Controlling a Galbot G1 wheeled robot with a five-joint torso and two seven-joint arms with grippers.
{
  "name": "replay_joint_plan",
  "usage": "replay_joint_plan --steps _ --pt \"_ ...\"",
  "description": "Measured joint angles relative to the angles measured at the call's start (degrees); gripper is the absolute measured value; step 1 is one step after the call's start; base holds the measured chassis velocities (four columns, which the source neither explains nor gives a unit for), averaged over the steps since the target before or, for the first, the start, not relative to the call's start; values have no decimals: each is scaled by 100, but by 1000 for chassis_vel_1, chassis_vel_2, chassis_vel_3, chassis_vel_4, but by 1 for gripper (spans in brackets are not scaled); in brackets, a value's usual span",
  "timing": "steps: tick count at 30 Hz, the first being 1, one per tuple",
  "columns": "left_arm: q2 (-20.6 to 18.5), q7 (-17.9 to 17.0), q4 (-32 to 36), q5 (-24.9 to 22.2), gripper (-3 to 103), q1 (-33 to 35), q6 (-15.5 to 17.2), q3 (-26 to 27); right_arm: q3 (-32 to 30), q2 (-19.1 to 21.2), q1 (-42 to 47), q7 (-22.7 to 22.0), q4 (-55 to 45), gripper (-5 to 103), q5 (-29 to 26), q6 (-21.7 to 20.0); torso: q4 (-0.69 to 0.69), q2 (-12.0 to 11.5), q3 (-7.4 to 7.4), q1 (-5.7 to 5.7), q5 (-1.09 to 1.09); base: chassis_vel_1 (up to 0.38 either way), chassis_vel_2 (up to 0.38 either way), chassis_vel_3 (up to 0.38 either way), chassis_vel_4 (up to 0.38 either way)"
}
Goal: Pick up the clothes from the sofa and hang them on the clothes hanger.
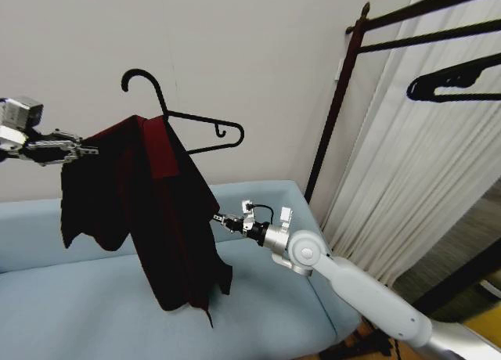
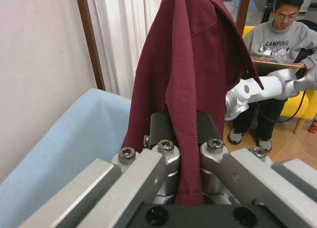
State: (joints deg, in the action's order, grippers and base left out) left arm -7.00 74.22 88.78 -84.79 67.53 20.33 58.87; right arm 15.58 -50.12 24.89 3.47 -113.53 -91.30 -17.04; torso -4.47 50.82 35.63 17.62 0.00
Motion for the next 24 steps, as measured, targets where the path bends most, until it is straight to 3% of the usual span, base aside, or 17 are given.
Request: replay_joint_plan --steps 10,24 --pt "108 -2 86 2 2 -24 6 1 -363 190 -214 -229 58 0 -19 78 0 0 0 0 0 0 0 0 0" --pt "301 -180 270 105 2 -59 8 1 -476 478 -1672 -720 477 0 -281 173 0 0 0 0 0 0 0 0 0"
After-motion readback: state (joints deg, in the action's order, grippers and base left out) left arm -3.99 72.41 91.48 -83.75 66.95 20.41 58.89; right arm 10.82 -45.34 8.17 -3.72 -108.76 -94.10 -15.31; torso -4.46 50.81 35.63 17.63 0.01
